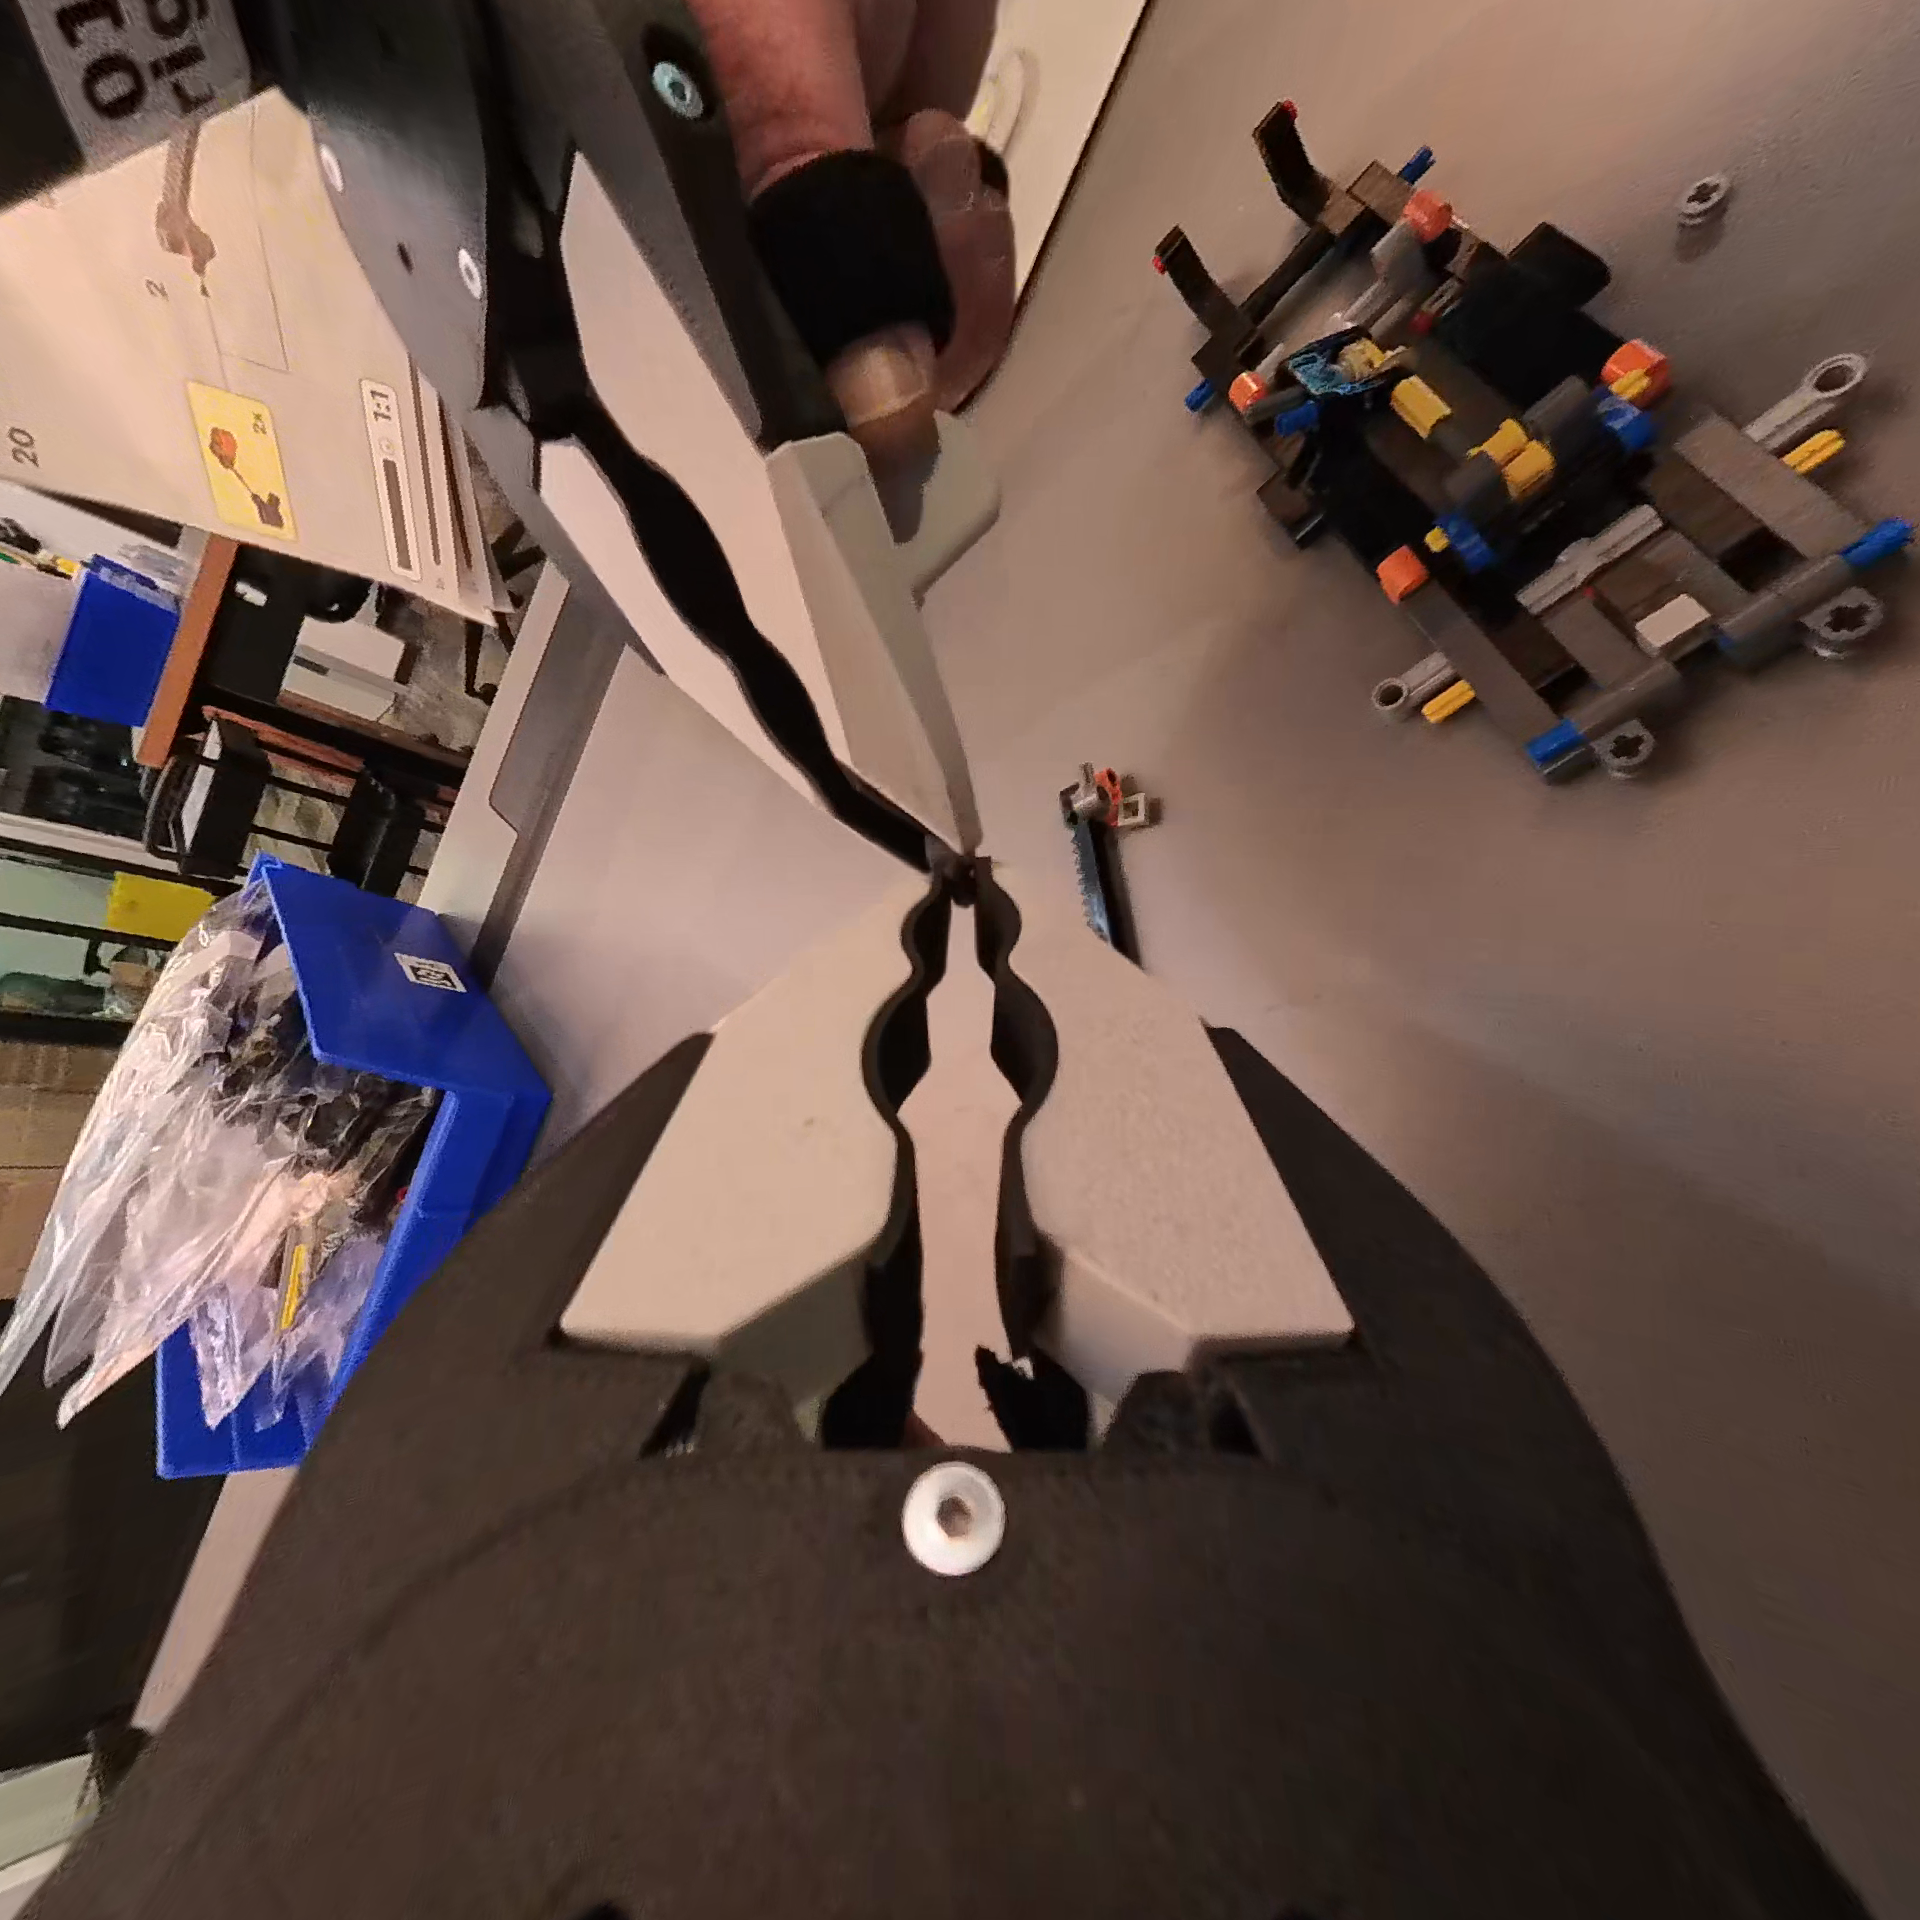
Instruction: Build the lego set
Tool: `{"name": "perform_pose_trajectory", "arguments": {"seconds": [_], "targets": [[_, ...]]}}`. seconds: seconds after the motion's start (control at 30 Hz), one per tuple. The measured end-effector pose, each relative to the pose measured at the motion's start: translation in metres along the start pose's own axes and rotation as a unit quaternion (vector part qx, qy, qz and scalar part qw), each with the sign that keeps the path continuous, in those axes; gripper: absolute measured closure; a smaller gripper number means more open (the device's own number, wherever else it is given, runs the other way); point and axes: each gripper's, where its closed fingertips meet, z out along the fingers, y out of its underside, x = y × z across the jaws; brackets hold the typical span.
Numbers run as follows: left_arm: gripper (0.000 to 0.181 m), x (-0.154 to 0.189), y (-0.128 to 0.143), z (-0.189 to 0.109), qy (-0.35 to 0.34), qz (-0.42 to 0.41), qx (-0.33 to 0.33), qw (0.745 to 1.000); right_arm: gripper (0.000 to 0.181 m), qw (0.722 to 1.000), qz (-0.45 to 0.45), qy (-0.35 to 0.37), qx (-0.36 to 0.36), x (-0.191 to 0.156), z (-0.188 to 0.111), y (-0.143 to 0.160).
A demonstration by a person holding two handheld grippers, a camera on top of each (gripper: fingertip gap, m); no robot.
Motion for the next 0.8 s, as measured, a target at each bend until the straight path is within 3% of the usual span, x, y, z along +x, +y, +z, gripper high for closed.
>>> {"name": "perform_pose_trajectory", "arguments": {"seconds": [0.17,0.47,0.8], "targets": [[0.179,0.000,0.011,-0.001,0.021,-0.046,-0.023,0.998,0.164,0.999,0.006,0.037,0.020,0.013,-0.005,-0.003],[0.179,0.018,0.054,-0.012,0.123,-0.111,-0.134,0.977,0.175,0.986,-0.094,0.120,-0.064,0.024,0.015,0.017],[0.179,0.037,0.061,-0.012,0.204,-0.102,-0.214,0.950,0.177,0.987,-0.098,0.099,-0.079,0.024,0.040,0.026]]}}
